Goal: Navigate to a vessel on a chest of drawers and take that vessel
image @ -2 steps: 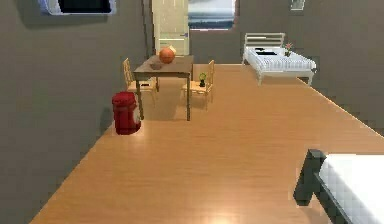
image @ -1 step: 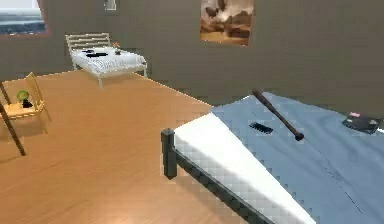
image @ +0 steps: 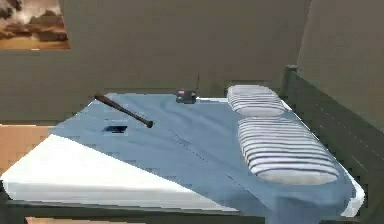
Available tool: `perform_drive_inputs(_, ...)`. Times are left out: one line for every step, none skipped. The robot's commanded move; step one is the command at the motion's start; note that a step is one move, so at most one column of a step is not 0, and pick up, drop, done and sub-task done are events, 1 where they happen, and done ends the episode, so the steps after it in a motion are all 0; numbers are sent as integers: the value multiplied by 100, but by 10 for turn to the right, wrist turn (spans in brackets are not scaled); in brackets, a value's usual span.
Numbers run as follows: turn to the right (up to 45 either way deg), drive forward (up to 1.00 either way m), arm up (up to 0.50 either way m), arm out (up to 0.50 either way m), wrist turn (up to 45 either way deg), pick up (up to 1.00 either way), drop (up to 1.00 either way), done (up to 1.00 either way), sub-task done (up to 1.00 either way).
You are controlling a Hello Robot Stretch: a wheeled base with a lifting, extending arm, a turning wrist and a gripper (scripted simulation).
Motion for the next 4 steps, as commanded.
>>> perform_drive_inputs(360, 0, 0, 0, 0, 0, 0, 0, 0)
perform_drive_inputs(450, 0, 0, 0, 0, 0, 0, 0, 0)
perform_drive_inputs(450, 0, 0, 0, 0, 0, 0, 0, 0)
perform_drive_inputs(450, 0, 0, 0, 0, 0, 0, 0, 0)
